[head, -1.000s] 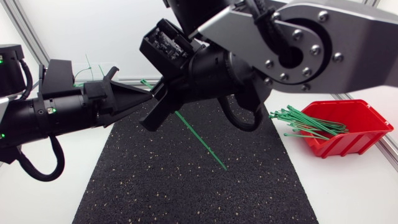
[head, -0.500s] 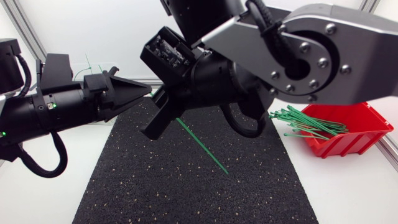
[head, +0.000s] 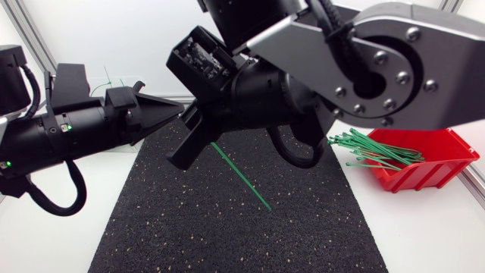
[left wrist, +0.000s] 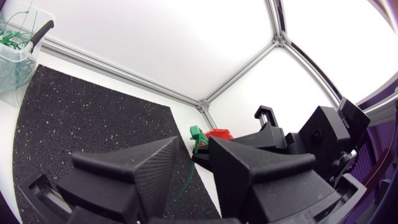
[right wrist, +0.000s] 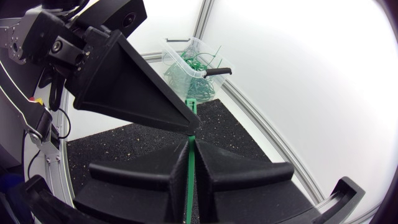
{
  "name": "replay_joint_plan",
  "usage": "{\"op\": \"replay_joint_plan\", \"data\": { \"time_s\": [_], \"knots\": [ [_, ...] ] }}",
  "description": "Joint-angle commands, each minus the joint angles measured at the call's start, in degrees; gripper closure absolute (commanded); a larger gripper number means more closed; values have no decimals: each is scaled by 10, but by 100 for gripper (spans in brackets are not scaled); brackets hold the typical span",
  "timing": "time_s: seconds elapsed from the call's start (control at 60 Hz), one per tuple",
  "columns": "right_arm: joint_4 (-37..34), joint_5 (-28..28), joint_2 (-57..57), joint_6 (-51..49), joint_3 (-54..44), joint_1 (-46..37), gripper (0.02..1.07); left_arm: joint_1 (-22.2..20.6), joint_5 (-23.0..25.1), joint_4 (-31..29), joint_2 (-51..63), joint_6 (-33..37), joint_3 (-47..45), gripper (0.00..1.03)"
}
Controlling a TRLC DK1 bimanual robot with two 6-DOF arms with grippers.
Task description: Take a green cable tie from the red box, thread the tail through the head to close it, then place it in the transparent bin on the left.
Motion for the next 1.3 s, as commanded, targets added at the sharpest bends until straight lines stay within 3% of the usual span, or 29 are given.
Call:
{"op": "replay_joint_plan", "data": {
  "time_s": [0.0,0.283,0.55,0.617,0.95,1.117,1.283],
  "knots": [
    [5,-3,-9,18,-13,5,96,-4,-4,11,-4,-17,-10,77],
    [9,-4,-2,20,-11,7,96,-10,-5,12,-4,-17,-11,81],
    [10,-4,-1,20,-11,8,96,-12,-5,15,-2,-18,-12,92],
    [11,-4,0,20,-11,8,96,-11,-6,15,-2,-19,-12,99],
    [4,-7,1,17,-11,6,91,-3,-4,27,9,-8,-8,100],
    [-12,-29,-11,3,-13,-8,79,11,7,26,15,29,-8,100],
    [-25,-55,-27,-13,-25,-37,79,29,27,26,32,79,-6,100]
  ]
}}
